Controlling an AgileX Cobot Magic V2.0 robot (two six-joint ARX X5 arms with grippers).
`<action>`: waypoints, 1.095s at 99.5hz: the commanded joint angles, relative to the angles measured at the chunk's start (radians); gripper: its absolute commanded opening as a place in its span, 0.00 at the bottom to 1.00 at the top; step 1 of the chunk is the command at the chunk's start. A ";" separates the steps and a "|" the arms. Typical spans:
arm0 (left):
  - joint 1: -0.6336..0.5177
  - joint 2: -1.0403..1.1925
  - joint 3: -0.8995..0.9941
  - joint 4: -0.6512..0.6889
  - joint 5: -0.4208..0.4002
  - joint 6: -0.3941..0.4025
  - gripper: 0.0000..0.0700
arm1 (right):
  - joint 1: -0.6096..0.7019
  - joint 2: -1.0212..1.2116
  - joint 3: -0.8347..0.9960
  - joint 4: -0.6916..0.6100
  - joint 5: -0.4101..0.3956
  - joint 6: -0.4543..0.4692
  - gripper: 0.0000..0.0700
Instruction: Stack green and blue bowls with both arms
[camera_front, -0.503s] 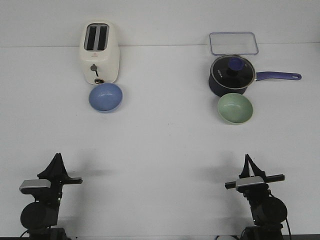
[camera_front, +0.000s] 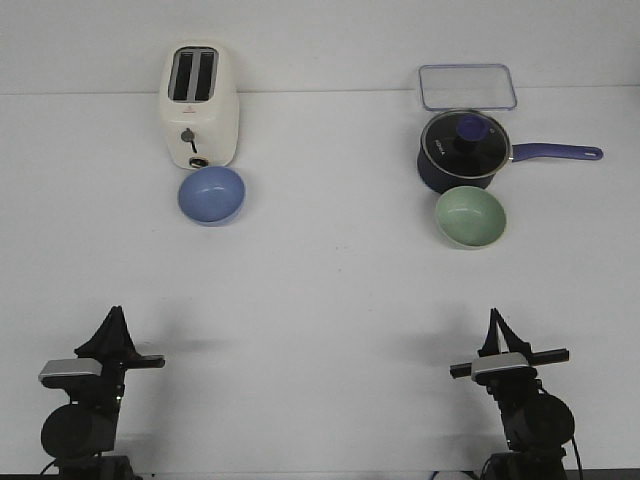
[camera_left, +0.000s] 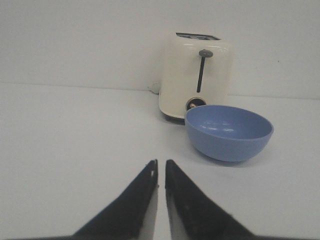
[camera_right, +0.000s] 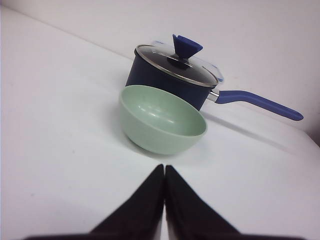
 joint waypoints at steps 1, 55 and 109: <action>0.001 -0.002 -0.020 0.011 -0.002 0.010 0.02 | 0.001 -0.001 -0.002 0.012 -0.001 -0.004 0.00; 0.001 -0.002 -0.020 0.010 -0.002 0.010 0.02 | 0.001 -0.001 -0.002 0.055 -0.013 0.319 0.00; 0.001 -0.002 -0.020 0.010 -0.002 0.010 0.02 | -0.013 0.356 0.388 -0.232 0.113 0.665 0.00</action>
